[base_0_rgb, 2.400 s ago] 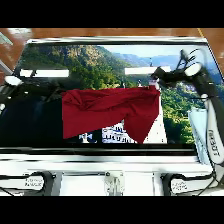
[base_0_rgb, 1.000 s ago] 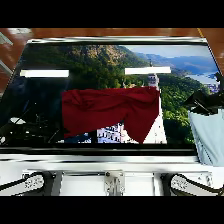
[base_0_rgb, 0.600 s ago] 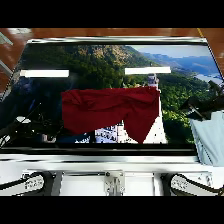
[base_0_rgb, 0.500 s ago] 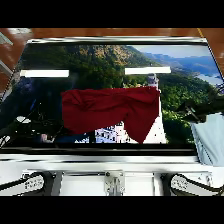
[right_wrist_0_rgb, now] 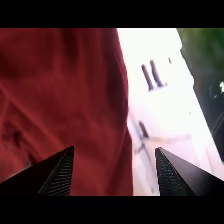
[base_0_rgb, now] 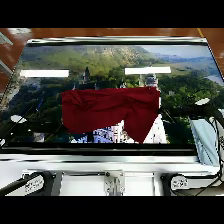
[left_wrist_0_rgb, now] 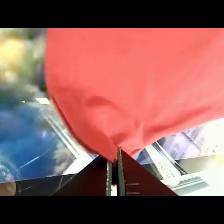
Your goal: Fold the shirts.
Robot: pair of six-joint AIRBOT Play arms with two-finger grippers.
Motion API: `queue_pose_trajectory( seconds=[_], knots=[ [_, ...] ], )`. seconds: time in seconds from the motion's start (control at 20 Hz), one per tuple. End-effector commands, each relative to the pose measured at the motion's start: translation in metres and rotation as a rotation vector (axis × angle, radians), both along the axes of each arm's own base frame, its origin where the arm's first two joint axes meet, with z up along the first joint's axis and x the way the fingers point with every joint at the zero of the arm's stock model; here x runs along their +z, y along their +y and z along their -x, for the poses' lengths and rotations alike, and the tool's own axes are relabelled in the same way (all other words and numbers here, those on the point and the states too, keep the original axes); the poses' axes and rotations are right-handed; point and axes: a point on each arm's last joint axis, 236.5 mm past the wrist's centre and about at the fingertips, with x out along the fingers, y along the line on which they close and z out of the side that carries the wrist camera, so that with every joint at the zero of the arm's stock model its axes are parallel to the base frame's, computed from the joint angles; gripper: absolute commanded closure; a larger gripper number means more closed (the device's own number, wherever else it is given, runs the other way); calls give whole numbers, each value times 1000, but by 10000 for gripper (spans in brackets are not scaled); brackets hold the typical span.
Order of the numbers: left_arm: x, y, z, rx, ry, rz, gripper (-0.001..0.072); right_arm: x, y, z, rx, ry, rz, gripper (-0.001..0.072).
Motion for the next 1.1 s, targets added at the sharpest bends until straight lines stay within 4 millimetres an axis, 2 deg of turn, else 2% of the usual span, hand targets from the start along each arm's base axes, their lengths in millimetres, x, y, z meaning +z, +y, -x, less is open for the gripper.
queue_pose_trajectory(
  seconds=[0.0, 0.05, 0.1, 0.35, 0.65, 0.75, 0.8, 0.85, 0.9, 0.95, 1.05],
  knots=[
    [18, 1, -9, -11, -64, -13, 669, -11, -3, -34, -102, -87, 57, 121],
    [23, 3, -15, -12, -84, -18, 669, -10, -4, -36, -110, -92, 59, 223],
    [27, 4, -20, -20, -106, -25, 669, -10, -4, -36, -109, -91, 57, 292],
    [50, 12, -47, -24, -194, -54, 668, -8, 8, -26, -66, -61, 12, 258],
    [60, 14, -55, -27, -223, -60, 668, -13, 8, -10, 0, -22, 35, 257],
    [62, 14, -57, -26, -230, -61, 669, -14, 7, -10, 3, -22, 43, 284],
    [64, 15, -59, -27, -235, -63, 668, -14, 6, -11, 0, -26, 46, 426],
    [65, 15, -60, -27, -239, -63, 668, -14, 5, -12, -2, -30, 50, 520],
    [68, 15, -61, -29, -244, -63, 669, -14, 5, -12, 0, -31, 50, 556],
    [71, 15, -63, -32, -251, -63, 668, -14, 7, -10, 9, -27, 43, 659],
    [82, 14, -68, -48, -270, -59, 669, -8, 16, -5, 68, -45, 16, 657]
  ],
)
